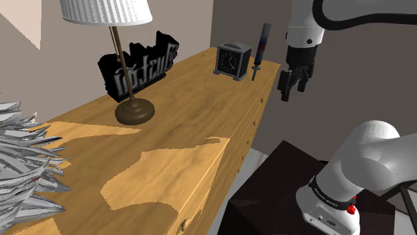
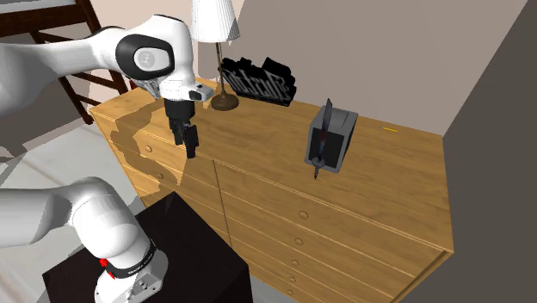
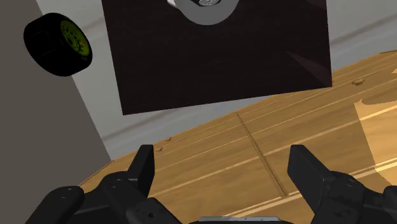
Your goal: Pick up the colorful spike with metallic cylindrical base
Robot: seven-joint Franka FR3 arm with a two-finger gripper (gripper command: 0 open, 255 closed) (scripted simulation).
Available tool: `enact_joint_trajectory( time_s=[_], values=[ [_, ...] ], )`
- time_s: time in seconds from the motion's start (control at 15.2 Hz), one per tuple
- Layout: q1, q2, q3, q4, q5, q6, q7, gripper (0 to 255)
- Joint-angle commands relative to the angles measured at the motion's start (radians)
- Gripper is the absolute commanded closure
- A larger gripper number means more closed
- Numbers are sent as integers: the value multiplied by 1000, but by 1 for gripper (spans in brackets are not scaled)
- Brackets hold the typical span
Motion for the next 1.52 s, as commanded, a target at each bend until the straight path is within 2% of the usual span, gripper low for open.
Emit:
enact_joint_trajectory(
  time_s=[0.0,0.46,0.79,1.12,1.45],
  values=[
    [0,0,0,0,0,0,0,0],
    [5,-20,-231,-40,-130,192,-343,0],
    [36,43,-410,-7,-172,338,-589,0],
    [118,155,-601,80,-147,467,-846,0],
    [266,302,-819,218,-37,552,-1131,0]
  ],
)
